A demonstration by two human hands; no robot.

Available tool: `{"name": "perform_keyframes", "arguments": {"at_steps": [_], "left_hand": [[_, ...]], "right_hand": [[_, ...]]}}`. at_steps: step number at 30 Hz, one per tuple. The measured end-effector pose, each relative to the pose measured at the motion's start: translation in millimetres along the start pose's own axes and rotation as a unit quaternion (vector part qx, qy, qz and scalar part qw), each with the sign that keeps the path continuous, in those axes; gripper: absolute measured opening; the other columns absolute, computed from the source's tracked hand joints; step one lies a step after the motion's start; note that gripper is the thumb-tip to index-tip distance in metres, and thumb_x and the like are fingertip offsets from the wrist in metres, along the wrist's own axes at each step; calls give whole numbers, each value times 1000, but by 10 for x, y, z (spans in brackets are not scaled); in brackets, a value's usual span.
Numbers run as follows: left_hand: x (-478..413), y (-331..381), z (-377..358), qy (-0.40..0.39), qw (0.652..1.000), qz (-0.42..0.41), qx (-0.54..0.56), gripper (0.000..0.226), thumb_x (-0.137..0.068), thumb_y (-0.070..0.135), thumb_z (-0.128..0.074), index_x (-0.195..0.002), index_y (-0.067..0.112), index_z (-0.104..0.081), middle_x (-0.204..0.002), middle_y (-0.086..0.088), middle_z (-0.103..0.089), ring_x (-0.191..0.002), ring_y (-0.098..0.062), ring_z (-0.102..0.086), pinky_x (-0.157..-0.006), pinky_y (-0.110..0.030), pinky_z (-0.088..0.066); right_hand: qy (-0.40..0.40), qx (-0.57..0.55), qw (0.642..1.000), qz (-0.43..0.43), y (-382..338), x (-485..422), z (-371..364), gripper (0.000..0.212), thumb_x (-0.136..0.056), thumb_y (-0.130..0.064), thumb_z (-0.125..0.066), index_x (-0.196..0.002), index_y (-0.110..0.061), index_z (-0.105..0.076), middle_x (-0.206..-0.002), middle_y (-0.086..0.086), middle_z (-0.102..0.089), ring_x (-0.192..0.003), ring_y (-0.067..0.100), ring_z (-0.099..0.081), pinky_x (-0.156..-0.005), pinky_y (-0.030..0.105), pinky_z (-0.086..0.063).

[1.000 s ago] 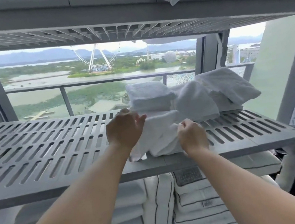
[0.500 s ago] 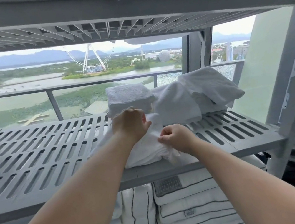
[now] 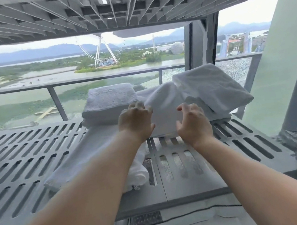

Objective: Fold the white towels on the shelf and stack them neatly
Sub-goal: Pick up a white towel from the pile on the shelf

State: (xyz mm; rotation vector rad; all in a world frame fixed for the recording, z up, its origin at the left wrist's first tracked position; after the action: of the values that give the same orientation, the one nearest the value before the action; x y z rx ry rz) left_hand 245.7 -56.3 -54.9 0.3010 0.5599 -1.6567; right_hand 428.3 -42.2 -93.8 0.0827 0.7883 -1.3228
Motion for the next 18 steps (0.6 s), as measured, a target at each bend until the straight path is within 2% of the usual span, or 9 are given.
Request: {"name": "perform_keyframes", "arguments": {"at_steps": [2,5,7,9,10,12,14,16,18], "left_hand": [[-110,95,-82,4,1000,-1,15,56,-84,54,-70,-130,23,-59,-129,-6,-55,-121,-28,-52,-92,-43,-50],[-226,228,-195,-10,999,8,31,63,-83,54,-71,-135,23,-54,-138,-7,-49,-128,-28,-46,-104,-43,-43],[-260,308,-278,-49,998,15,34,70,-82,56,-69,-142,26,-47,-150,-10,-38,-139,-30,-36,-113,-44,-34],[-273,361,-338,-102,994,27,36,82,-82,55,-68,-153,32,-32,-162,-13,-19,-148,-32,-23,-119,-46,-24],[-276,367,-345,-116,992,36,32,85,-84,52,-67,-156,33,-26,-163,-14,-16,-148,-34,-23,-119,-47,-24],[-289,352,-322,-97,993,58,25,75,-91,34,-60,-157,29,-23,-156,-17,-32,-138,-36,-38,-113,-46,-34],[-309,304,-263,-47,995,85,34,61,-95,11,-48,-153,21,-32,-134,-17,-56,-120,-36,-54,-100,-44,-46],[-325,270,-196,-33,992,111,54,57,-94,0,-41,-148,17,-39,-118,-16,-64,-109,-36,-60,-89,-45,-53],[-336,255,-144,-43,988,135,62,56,-94,-5,-41,-145,16,-43,-114,-15,-65,-106,-36,-63,-82,-46,-55]], "right_hand": [[19,15,1000,-1,98,-111,-25,46,-90,-23,-60,-133,-19,-47,-127,13,-53,-119,32,-50,-92,41,-47],[13,-28,999,-24,191,-256,-78,52,-89,-27,-61,-137,-21,-42,-128,14,-51,-115,35,-53,-84,40,-47],[6,-49,998,-41,230,-326,-123,55,-89,-32,-63,-137,-18,-40,-127,15,-53,-111,35,-58,-80,39,-46],[15,-54,997,-49,274,-370,-166,58,-87,-38,-67,-134,-13,-43,-125,14,-58,-111,34,-60,-83,39,-48],[20,-58,997,-52,290,-385,-180,59,-86,-39,-69,-132,-11,-46,-123,13,-60,-111,33,-60,-85,39,-49],[21,-68,996,-59,314,-417,-198,50,-86,-39,-70,-125,-10,-56,-116,10,-64,-108,31,-62,-82,36,-49],[7,-68,996,-53,318,-440,-211,29,-88,-34,-66,-106,-11,-66,-103,8,-66,-99,30,-63,-72,33,-44],[-10,-82,996,-43,300,-443,-202,18,-90,-25,-61,-96,-11,-68,-97,9,-66,-95,31,-61,-69,32,-43],[-3,-108,994,-24,267,-426,-171,17,-92,-20,-59,-101,-11,-69,-101,9,-66,-97,29,-60,-74,33,-44]]}}
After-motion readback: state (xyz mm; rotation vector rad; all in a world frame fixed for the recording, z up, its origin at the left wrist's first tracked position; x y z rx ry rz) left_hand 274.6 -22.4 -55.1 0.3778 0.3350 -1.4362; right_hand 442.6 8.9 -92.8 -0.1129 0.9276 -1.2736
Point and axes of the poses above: each hand's wrist, its own x-axis away from the middle knuckle, its own z-axis out of the back of the hand, y = z × x, the point moved 1 cm from there along -x, towards the middle knuckle
